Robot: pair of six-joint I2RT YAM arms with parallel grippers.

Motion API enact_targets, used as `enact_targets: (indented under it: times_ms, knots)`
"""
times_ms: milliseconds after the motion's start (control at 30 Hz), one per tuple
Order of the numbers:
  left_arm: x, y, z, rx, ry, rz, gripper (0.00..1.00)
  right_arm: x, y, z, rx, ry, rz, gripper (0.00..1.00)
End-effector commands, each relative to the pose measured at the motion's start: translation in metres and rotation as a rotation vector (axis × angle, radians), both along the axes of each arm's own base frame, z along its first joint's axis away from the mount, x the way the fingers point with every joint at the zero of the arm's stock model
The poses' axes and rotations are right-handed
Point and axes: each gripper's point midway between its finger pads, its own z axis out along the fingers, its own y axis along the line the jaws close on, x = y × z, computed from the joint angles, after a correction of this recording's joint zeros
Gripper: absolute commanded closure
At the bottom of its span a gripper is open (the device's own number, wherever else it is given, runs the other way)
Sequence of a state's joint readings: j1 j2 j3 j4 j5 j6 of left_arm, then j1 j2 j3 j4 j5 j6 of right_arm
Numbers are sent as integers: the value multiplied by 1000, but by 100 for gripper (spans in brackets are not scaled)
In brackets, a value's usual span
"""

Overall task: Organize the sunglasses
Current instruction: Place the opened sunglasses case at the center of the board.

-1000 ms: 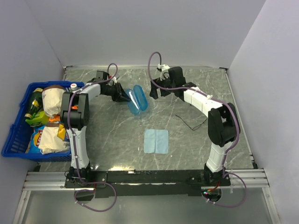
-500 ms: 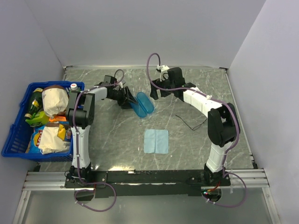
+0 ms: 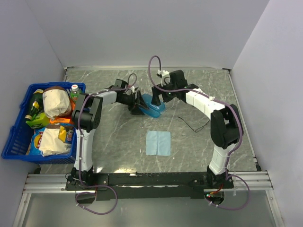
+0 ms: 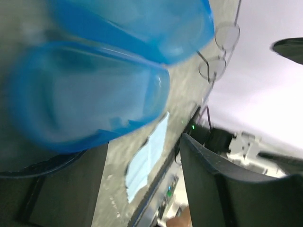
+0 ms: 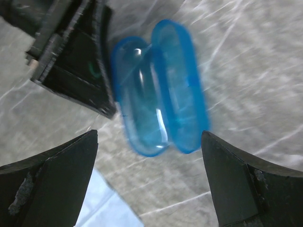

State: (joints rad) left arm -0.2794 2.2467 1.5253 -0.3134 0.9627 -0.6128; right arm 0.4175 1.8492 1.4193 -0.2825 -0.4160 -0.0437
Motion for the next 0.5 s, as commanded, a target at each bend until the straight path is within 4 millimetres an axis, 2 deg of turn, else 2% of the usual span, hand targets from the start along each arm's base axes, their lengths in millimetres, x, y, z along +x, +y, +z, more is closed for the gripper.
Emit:
enact_targets:
  times_ms: [0, 133, 233, 333, 367, 467]
  knots:
    - [-7, -11, 47, -91, -97, -78, 30, -24, 1, -2, 47, 92, 79, 4]
    - [-9, -8, 51, -77, -133, -107, 22, -27, -12, -10, 46, 159, 54, 4]
    - [-11, -5, 63, -106, -147, -143, 21, -27, -24, -16, 32, 193, 26, 5]
    - [-7, 3, 82, -133, -189, -164, 20, -31, -29, -25, 8, 209, 29, 5]
    - [-2, 9, 93, -142, -214, -156, 18, -34, -29, -27, 7, 224, 37, 6]
    - [3, 27, 109, -146, -256, -143, 16, -43, -28, -41, 4, 293, 45, 8]
